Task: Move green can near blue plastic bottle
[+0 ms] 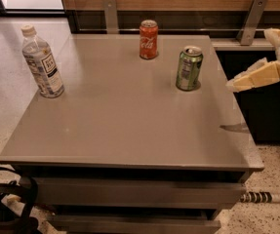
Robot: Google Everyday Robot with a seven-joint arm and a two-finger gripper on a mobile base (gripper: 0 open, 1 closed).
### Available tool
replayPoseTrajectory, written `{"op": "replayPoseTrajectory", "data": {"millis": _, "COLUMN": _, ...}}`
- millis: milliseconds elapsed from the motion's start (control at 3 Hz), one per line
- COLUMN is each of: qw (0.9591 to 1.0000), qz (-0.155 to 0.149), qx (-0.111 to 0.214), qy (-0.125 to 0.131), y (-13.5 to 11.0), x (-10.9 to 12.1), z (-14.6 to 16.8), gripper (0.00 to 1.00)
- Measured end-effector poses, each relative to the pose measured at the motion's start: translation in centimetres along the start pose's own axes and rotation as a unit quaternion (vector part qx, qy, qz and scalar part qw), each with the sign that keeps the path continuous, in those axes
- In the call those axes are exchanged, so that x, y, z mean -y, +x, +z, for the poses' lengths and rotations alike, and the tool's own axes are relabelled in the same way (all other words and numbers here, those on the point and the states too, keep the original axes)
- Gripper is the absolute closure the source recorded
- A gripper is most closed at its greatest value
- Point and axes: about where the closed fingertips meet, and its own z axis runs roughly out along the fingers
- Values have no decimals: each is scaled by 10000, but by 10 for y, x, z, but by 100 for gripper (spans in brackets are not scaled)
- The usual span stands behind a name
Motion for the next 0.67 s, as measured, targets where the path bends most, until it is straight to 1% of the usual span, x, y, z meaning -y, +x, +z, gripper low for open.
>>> {"op": "replayPoseTrajectory", "data": {"millis": 333, "qw": 9997, "qz": -11, "qx": 180, "qy": -172, "y": -4, "x": 1, "z": 23, "gripper": 0}}
{"op": "replayPoseTrajectory", "data": {"millis": 667, "qw": 9974, "qz": 66, "qx": 622, "qy": -353, "y": -9, "x": 7, "z": 58, "gripper": 0}}
